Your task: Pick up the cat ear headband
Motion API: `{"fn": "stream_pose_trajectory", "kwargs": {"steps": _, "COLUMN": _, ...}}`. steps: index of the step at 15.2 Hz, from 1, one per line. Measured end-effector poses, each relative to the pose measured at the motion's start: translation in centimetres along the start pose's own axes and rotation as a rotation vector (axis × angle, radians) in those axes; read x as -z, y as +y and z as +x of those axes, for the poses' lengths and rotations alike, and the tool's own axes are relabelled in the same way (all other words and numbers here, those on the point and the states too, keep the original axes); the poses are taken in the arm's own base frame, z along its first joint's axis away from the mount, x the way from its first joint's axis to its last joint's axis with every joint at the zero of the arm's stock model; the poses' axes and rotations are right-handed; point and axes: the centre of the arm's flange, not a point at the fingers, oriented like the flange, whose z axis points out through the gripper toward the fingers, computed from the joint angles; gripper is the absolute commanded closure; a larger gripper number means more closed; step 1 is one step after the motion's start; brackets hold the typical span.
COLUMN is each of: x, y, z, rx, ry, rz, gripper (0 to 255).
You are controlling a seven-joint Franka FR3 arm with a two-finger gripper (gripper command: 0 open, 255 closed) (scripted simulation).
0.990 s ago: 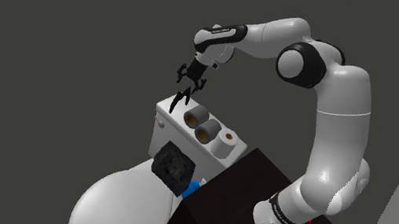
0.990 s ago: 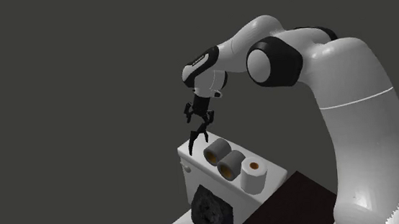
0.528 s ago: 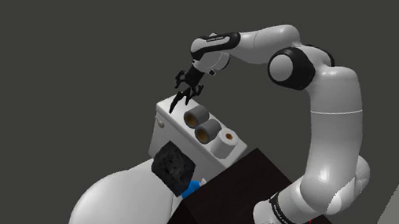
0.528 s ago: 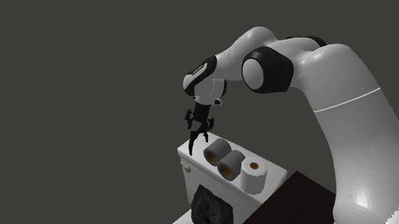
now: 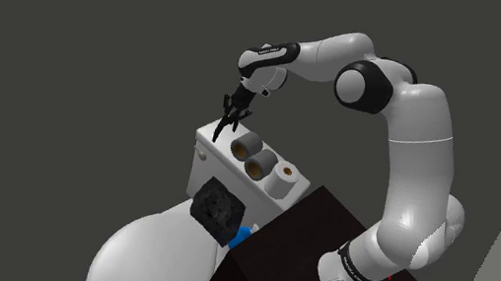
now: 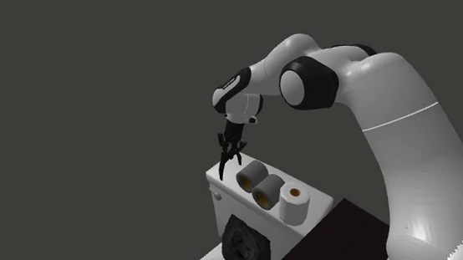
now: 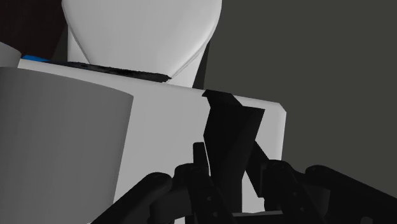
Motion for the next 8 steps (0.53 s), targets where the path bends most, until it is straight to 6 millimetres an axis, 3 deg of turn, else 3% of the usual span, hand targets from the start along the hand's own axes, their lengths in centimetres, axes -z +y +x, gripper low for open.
{"fn": "stream_pose_trajectory", "kwargs": {"steps": 4, "x": 0.0, "y": 0.0, "z": 0.0, "rx": 0.0, "ry": 0.0, "rz": 0.0, "gripper": 255}}
{"fn": "stream_pose_trajectory", "kwargs": {"steps": 8, "x": 1.4, "y": -0.1, "z": -0.6, "rx": 0.0, "ry": -0.001, "rz": -0.001, "gripper": 255}}
